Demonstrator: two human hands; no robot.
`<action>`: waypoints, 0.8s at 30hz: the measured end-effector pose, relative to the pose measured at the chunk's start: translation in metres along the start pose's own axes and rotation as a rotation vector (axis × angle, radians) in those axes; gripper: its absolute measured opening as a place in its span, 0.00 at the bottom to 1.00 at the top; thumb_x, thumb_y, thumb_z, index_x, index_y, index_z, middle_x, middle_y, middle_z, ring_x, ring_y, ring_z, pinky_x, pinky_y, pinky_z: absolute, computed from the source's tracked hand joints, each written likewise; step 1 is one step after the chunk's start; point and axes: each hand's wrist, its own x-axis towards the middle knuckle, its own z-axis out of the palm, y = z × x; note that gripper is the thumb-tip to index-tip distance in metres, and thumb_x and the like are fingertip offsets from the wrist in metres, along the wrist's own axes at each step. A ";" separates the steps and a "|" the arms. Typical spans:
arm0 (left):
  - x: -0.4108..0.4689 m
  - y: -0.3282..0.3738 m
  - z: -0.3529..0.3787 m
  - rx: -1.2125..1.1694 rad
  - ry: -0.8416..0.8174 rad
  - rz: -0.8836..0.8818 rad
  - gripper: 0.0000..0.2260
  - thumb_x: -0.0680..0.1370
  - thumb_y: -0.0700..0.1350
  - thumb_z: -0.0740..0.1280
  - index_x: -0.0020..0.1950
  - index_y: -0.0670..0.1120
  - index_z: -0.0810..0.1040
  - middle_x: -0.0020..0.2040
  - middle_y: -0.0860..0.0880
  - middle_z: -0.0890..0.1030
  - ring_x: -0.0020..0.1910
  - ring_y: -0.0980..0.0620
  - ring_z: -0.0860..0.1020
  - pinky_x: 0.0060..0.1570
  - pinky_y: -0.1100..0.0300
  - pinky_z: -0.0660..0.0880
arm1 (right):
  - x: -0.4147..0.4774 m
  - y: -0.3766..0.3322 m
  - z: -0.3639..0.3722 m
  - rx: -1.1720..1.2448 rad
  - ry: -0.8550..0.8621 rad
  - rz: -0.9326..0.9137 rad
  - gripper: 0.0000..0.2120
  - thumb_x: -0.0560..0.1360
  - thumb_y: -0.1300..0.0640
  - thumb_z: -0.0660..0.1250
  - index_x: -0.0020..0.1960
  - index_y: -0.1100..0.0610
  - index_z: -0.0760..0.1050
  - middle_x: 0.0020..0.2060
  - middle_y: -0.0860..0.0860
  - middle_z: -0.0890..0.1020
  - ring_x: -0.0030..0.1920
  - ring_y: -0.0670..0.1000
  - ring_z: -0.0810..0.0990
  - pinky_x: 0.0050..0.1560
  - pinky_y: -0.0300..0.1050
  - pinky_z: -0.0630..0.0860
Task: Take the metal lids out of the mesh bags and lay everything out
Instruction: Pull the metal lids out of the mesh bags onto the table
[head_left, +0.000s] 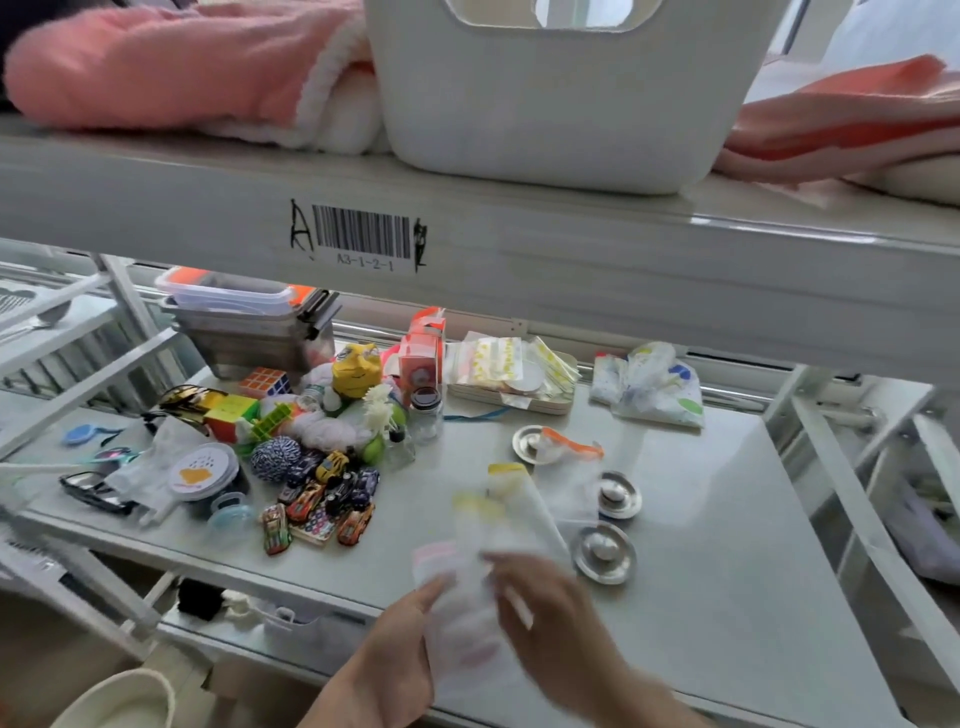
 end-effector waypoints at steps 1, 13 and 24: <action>0.002 0.001 0.001 -0.042 -0.018 -0.034 0.25 0.81 0.53 0.60 0.66 0.33 0.77 0.54 0.30 0.83 0.46 0.34 0.83 0.51 0.41 0.81 | -0.015 -0.005 0.009 0.003 -0.049 -0.032 0.07 0.73 0.60 0.68 0.48 0.50 0.80 0.55 0.45 0.85 0.55 0.43 0.83 0.56 0.36 0.77; 0.010 -0.010 -0.023 0.090 -0.006 0.217 0.15 0.80 0.39 0.63 0.60 0.32 0.83 0.51 0.30 0.86 0.44 0.35 0.87 0.47 0.42 0.83 | 0.009 0.016 0.017 0.123 0.027 0.360 0.08 0.72 0.51 0.70 0.49 0.51 0.83 0.43 0.45 0.86 0.42 0.42 0.83 0.45 0.43 0.80; -0.015 -0.003 -0.032 0.067 -0.053 0.287 0.17 0.81 0.34 0.57 0.53 0.35 0.87 0.53 0.37 0.88 0.48 0.41 0.88 0.43 0.49 0.85 | 0.072 0.062 0.059 -0.457 -0.306 0.709 0.13 0.75 0.55 0.62 0.54 0.61 0.76 0.54 0.59 0.78 0.54 0.61 0.79 0.50 0.50 0.75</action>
